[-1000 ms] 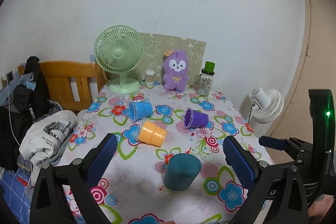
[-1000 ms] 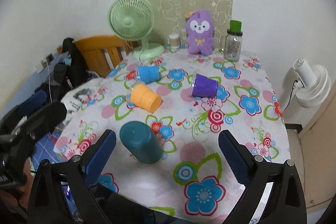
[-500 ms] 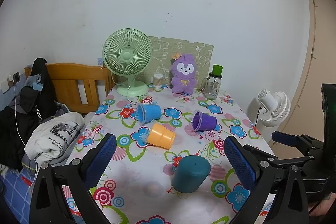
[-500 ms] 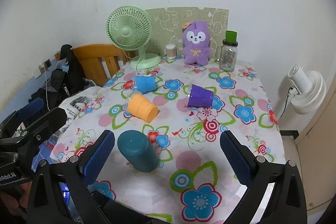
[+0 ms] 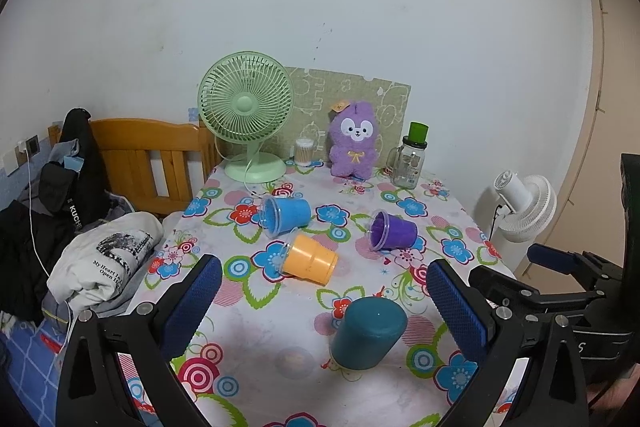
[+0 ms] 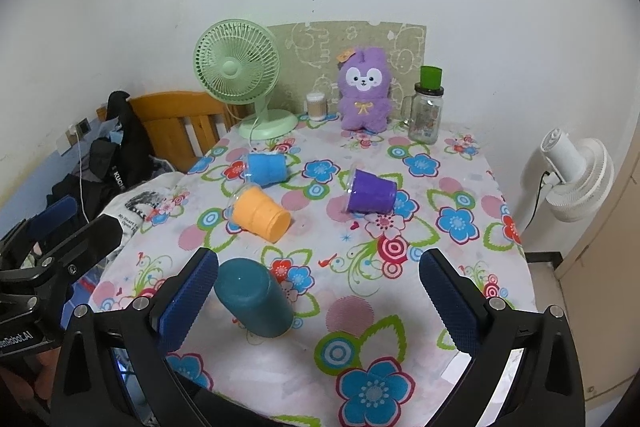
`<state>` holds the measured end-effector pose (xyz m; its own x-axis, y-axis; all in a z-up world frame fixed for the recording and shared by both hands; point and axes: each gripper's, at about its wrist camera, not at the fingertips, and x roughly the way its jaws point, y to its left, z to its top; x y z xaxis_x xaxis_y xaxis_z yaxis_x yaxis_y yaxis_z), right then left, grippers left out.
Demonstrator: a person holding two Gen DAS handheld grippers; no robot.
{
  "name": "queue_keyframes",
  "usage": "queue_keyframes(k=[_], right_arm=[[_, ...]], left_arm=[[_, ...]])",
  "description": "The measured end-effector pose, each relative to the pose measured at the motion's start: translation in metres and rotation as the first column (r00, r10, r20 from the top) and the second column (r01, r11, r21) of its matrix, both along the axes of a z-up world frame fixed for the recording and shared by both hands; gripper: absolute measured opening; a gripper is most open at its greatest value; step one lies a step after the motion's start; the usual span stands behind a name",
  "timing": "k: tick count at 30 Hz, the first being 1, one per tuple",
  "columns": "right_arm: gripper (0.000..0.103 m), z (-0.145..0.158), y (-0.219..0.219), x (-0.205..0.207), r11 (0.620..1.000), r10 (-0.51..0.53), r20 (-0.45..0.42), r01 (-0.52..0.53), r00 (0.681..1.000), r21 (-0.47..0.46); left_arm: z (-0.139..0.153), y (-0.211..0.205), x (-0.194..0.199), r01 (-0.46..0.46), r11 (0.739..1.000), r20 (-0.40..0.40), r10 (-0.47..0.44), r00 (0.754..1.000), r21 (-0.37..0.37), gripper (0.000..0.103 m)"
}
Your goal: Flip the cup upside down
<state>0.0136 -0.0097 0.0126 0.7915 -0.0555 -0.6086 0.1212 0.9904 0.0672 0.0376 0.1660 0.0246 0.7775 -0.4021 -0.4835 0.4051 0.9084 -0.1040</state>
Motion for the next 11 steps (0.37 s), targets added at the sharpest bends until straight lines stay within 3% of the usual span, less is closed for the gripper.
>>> queue_keyframes(k=[11], right_arm=[[0.102,0.0026,-0.0039,0.0003,1.000,-0.007,0.014,0.007,1.000,-0.003]], left_arm=[[-0.0035,-0.0005,0.0018,-0.004,1.000,-0.008,0.004,1.000,0.006,0.103]])
